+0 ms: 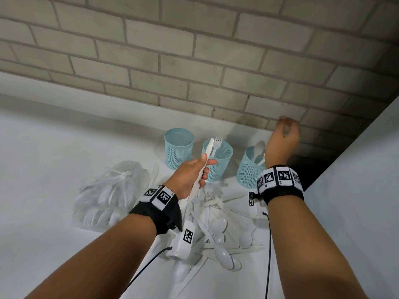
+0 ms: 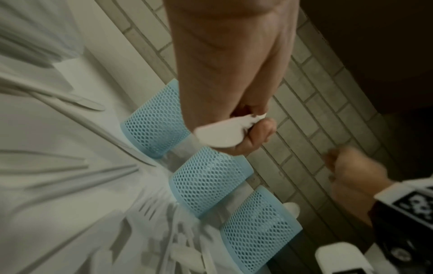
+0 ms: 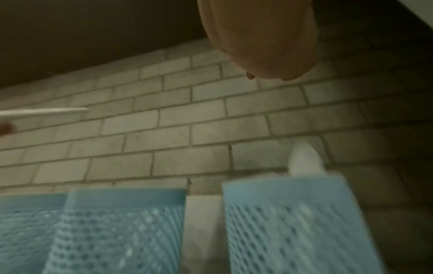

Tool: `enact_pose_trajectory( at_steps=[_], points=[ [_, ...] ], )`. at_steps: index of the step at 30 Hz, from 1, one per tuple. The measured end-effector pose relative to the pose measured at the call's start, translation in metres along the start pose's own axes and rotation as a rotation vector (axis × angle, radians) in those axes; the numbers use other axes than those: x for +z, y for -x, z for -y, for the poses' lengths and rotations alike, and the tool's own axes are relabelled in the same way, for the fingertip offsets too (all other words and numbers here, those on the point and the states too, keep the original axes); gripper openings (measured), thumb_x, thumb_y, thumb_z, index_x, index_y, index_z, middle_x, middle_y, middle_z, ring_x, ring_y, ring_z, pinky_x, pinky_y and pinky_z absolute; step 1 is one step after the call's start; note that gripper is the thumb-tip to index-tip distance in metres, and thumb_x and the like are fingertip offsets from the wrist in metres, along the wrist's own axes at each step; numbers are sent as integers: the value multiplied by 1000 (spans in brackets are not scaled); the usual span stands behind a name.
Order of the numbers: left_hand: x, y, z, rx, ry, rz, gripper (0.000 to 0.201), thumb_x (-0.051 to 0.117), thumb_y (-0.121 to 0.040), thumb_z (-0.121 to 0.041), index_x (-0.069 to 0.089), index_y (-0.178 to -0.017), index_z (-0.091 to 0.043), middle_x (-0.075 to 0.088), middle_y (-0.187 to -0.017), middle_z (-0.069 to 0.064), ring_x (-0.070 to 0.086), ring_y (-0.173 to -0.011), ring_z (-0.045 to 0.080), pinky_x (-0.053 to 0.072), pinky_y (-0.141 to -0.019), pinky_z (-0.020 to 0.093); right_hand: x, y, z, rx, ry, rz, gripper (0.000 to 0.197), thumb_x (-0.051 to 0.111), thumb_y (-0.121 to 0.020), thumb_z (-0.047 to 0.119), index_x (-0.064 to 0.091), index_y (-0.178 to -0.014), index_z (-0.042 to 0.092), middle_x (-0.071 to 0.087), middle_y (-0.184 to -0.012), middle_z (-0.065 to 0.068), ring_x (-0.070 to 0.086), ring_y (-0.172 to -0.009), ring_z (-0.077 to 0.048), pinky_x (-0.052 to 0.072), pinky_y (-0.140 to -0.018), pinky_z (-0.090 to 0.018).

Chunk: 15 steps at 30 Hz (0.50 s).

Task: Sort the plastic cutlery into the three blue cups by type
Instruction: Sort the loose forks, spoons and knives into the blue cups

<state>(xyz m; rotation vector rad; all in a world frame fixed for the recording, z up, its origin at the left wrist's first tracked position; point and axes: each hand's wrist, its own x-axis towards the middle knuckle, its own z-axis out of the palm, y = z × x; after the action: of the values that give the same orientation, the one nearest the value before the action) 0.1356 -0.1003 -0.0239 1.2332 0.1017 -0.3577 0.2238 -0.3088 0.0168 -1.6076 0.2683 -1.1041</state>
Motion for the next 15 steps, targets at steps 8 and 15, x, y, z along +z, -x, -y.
enact_pose_trajectory(
  at_steps=[8, 15],
  points=[
    [4, 7, -3, 39, 8, 23, 34, 45, -96, -39, 66, -103, -12, 42, -64, -4, 42, -46, 2, 39, -45, 12, 27, 53, 64, 4, 225, 1176, 6, 61, -89, 34, 62, -85, 29, 67, -87, -9, 53, -57, -9, 40, -50, -12],
    [-20, 15, -4, 21, 4, 45, 37, 46, -97, -33, 62, -115, -5, 59, -76, -4, 52, -55, 1, 48, -55, 11, 32, 67, 47, 179, 141, 1194, 13, 61, -90, 12, 60, -78, 17, 64, -71, -2, 51, -44, 4, 40, -47, -11]
  ],
)
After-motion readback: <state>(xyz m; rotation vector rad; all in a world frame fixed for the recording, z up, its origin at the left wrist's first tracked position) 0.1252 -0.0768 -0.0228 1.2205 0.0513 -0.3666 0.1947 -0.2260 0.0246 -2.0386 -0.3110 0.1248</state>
